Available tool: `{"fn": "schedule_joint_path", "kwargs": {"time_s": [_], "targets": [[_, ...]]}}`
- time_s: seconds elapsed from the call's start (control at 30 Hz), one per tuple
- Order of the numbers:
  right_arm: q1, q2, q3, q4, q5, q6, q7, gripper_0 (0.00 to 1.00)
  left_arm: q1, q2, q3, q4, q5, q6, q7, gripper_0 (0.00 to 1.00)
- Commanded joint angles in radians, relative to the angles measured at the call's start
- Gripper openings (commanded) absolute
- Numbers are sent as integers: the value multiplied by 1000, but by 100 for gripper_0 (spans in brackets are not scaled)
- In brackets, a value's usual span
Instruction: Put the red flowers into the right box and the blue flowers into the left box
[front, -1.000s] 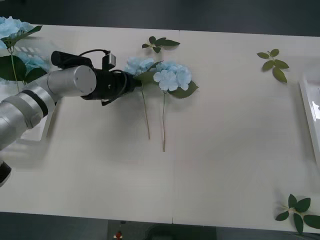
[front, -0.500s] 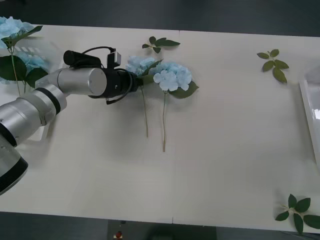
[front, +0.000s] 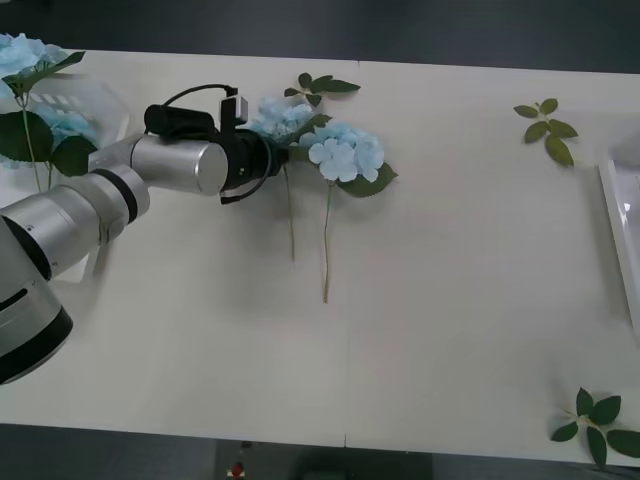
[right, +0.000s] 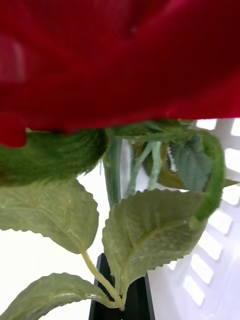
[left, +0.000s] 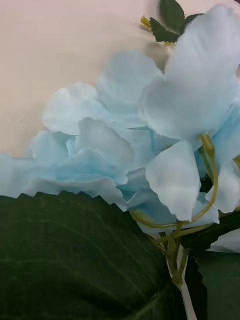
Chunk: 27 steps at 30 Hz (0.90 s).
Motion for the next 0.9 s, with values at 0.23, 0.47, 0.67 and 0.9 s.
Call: {"fn": "schedule_joint_path", "kwargs": {"time_s": [0.23, 0.47, 0.67, 0.9], "targets": [[-25, 3, -57, 23, -31, -6, 4, 91, 11, -7, -14, 0, -39, -45, 28, 0], [-23, -12, -135, -69, -94, 128, -19, 91, 12, -7, -16, 0, -46, -45, 28, 0], [-23, -87, -169, -221, -103, 290, -135, 91, 12, -7, -16, 0, -54, -43, 26, 0], [3, -199, -167, -617, -65, 485, -556, 91, 12, -1, -14, 0, -51, -3, 23, 0]]}}
